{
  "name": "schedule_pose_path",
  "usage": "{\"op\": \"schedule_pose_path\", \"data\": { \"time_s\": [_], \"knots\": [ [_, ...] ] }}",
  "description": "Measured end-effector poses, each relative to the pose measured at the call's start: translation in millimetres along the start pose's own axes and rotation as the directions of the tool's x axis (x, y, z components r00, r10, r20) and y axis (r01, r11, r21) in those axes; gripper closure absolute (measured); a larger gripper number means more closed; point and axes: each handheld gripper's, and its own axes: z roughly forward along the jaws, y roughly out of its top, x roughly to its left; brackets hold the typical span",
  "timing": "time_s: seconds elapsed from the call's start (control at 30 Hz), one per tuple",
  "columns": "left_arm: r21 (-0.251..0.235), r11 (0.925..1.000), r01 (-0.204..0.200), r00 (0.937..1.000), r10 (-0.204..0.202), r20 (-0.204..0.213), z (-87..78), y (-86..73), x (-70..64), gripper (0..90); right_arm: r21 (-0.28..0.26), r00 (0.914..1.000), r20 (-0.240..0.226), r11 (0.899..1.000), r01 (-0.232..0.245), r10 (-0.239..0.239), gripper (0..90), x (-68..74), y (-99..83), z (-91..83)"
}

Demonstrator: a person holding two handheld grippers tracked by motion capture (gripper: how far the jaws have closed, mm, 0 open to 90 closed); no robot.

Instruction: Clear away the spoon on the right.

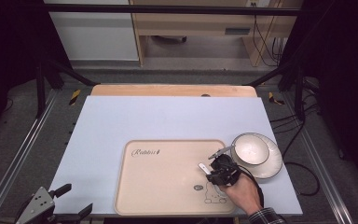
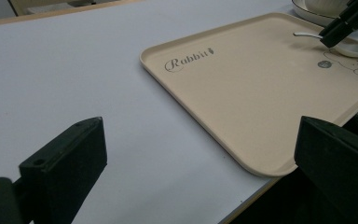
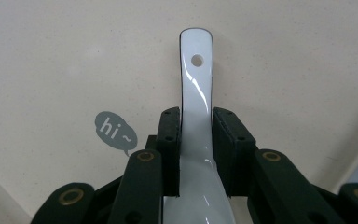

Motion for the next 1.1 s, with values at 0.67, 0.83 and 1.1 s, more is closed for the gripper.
{"op": "schedule_pose_path", "data": {
  "time_s": [0.67, 0.83, 1.1],
  "knots": [
    [0.001, 1.0000, -0.001, 1.0000, 0.001, -0.001, 0.1, 0.1, -0.3, 1.9, -0.045, 1.0000, 0.002, 0.999, -0.002, 0.002, 65.6, 3.1, -1.9, -3.1],
    [0.000, 1.0000, -0.004, 1.0000, 0.004, -0.002, 0.0, 0.1, -0.1, 1.9, -0.062, 1.0000, 0.002, 0.998, -0.002, 0.002, 61.6, 3.3, -3.2, -4.5],
    [0.001, 1.0000, -0.004, 1.0000, 0.004, -0.003, 0.0, 0.1, 0.0, 1.9, -0.095, 0.9995, 0.012, 0.995, 0.029, -0.028, 53.2, 6.0, -4.6, -9.8]
  ]
}}
